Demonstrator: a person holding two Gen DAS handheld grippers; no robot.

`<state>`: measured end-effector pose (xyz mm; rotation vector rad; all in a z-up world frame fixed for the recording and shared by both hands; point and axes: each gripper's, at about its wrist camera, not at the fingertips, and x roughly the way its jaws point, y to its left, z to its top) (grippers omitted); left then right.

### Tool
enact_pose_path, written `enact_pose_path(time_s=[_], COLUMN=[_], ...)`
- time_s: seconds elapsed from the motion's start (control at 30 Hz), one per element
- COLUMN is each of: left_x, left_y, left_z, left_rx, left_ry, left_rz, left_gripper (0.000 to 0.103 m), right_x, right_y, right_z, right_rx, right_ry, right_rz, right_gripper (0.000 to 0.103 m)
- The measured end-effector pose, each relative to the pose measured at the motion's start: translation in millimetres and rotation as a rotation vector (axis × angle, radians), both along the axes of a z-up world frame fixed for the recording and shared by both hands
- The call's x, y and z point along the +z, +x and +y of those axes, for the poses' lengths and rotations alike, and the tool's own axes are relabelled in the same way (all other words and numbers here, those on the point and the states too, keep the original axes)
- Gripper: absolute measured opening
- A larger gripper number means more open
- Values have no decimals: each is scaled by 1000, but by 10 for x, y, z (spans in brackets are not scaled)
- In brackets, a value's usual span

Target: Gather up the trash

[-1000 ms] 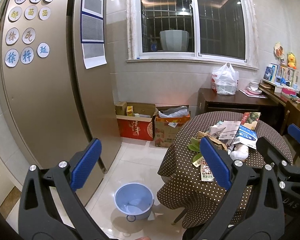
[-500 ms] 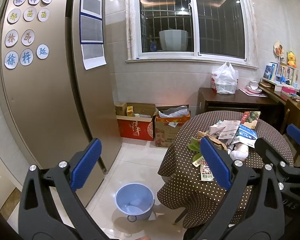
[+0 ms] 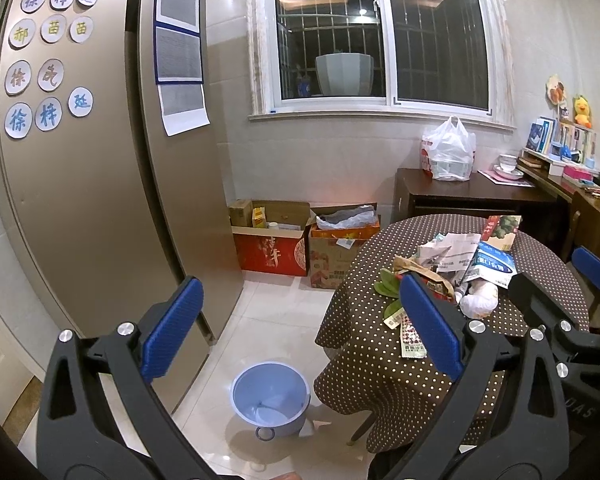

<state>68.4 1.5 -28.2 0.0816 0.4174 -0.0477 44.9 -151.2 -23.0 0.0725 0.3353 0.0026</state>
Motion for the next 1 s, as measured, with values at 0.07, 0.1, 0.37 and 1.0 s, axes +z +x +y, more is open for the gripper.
enact_pose_path(time_s=[0.07,0.1,0.37,1.0], left_x=[-7,-11,-66,-523], left_y=[4,9,57,551], left_z=[-7,-13,-75,-394], left_rx=[-1,-1,-6,-75], left_ry=[2,4,17,12], left_rz=[2,4,29,222], left_gripper=[97,97,97,97], right_x=[-6,-14,-96,-586], right_y=[13,22,75,418], right_z=[-13,-26,-104,-589], right_rx=[-1,-1,-5,-75], right_ry=[3,5,27,81], right_rz=[3,6,25,147], right_gripper=[99,99,99,99])
